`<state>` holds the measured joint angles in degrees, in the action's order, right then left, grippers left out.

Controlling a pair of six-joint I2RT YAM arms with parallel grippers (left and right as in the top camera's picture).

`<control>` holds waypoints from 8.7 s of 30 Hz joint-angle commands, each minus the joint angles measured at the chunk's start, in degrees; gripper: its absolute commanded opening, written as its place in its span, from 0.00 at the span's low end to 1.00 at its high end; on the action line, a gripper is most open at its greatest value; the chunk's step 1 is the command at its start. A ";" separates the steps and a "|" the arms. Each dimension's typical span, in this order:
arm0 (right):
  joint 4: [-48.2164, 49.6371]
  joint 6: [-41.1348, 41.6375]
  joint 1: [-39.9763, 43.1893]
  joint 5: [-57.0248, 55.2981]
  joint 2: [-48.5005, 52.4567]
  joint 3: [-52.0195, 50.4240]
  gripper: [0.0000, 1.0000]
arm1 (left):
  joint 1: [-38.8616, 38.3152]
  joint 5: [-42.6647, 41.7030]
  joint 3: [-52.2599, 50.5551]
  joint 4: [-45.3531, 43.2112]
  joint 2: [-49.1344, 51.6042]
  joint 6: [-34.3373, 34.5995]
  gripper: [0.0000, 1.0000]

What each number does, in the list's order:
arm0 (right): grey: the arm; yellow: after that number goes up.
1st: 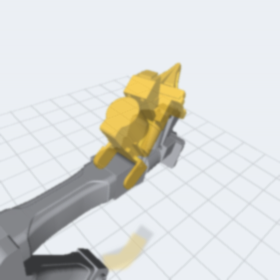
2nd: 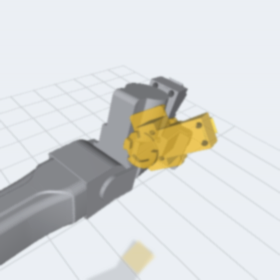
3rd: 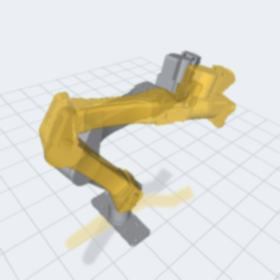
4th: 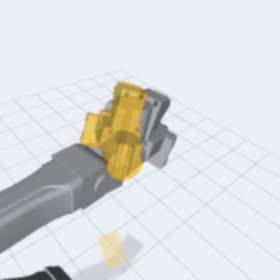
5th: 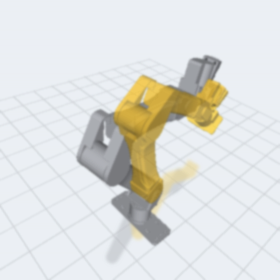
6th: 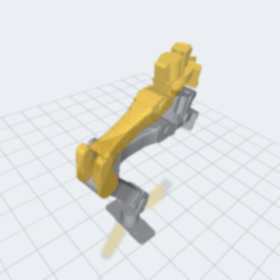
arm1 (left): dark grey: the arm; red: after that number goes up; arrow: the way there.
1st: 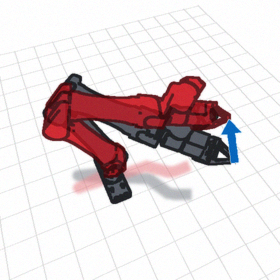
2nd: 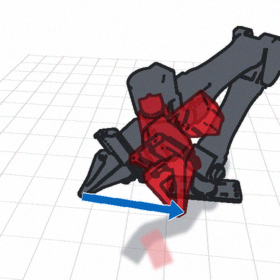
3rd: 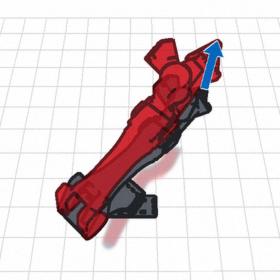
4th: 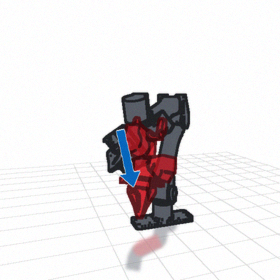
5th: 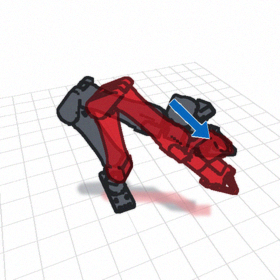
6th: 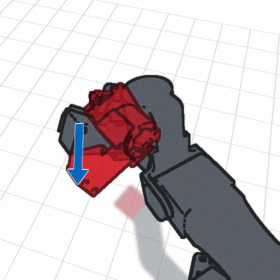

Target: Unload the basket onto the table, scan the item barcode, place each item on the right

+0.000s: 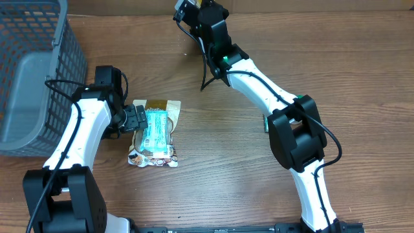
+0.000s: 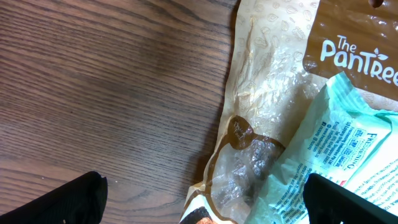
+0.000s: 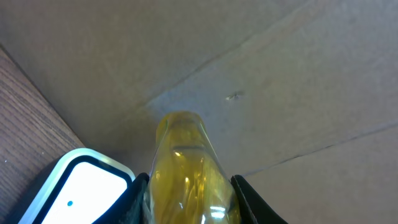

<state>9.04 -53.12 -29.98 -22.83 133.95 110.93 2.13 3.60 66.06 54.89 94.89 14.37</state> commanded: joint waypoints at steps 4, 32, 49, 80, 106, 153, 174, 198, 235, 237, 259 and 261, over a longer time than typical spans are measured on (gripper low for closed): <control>0.96 3.19 0.17 -1.16 2.49 0.63 0.04 | -0.24 -0.46 0.85 0.11 0.24 -0.66 0.99; -20.02 32.04 0.98 -4.76 -15.34 0.68 0.04 | -0.24 -0.46 0.85 0.11 0.24 -0.66 0.99; -80.94 63.06 9.27 14.99 -22.40 0.52 0.05 | -0.24 -0.46 0.85 0.11 0.24 -0.66 0.99; -74.95 63.58 16.61 14.78 -22.29 -12.63 0.45 | -0.24 -0.46 0.85 0.11 0.24 -0.66 0.99; -58.29 63.58 16.57 15.30 -22.29 -12.63 0.76 | -0.24 -0.46 0.85 0.11 0.24 -0.66 0.99; -63.41 77.40 -7.21 35.17 -22.16 -15.91 1.00 | -0.24 -0.46 0.85 0.11 0.24 -0.66 1.00; -59.45 78.84 -10.62 34.95 -21.94 -16.81 0.99 | -0.24 -3.43 0.85 2.16 0.24 -14.86 1.00; -60.46 78.23 -10.34 34.42 -21.94 -16.81 1.00 | -0.26 -17.42 -5.01 -5.68 0.37 -9.11 0.38; -63.34 75.17 -4.28 45.00 -21.97 -16.81 0.89 | -0.90 -43.74 -0.33 -3.48 0.24 -8.22 0.04; -64.61 75.14 -2.51 44.94 -21.97 -16.81 0.89 | -2.21 -43.67 -0.55 -3.76 0.35 -8.37 0.04; -55.65 79.95 -4.59 46.07 -21.64 -22.62 0.83 | -2.34 -21.99 -0.96 -3.61 0.35 -6.01 0.13; -52.87 80.39 -5.38 46.12 -21.62 -23.93 0.82 | -1.70 -21.70 -0.96 -2.54 0.35 -6.88 0.17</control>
<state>-45.63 25.78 -34.33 22.68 112.81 88.60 -0.38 -19.07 65.14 51.72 94.85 9.69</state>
